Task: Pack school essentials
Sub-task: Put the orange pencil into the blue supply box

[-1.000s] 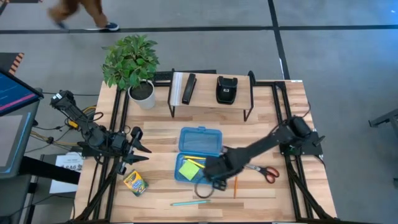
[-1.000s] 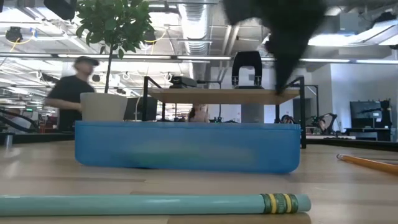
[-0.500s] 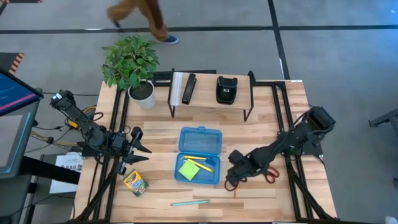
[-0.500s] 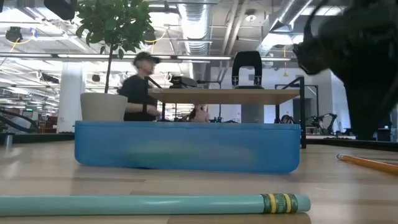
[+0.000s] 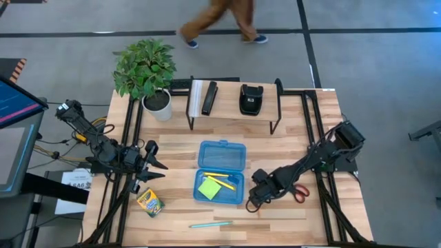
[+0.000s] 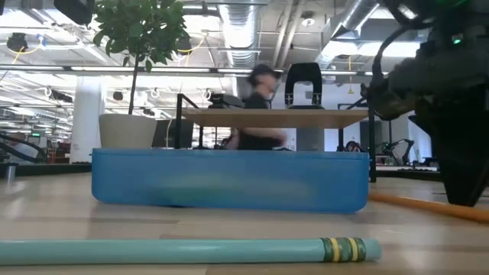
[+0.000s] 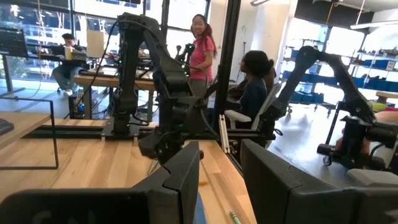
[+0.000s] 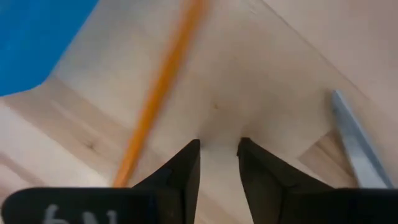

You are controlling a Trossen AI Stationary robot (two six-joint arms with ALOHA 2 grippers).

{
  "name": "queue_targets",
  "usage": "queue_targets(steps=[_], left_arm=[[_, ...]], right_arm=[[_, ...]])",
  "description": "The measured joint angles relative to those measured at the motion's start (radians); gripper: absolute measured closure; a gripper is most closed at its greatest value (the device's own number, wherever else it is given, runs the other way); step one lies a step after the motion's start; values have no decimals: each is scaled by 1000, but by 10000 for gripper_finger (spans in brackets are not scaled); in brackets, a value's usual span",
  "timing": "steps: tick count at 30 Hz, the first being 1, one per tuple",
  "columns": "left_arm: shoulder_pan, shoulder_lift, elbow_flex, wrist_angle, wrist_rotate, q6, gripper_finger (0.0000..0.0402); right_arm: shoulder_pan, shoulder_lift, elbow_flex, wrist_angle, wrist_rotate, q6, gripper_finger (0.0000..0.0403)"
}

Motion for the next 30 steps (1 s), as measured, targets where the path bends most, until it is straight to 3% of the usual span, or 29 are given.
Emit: queue_targets(steps=[9, 14, 30], left_arm=[[0, 0, 0, -1, 0, 0, 294], [0, 0, 0, -1, 0, -1, 294], [0, 0, 0, -1, -1, -2, 294]], right_arm=[[-2, -1, 15, -18, -10, -40, 286], [-3, -60, 37, 5, 57, -38, 281], [-3, -59, 48, 142, 109, -97, 225]])
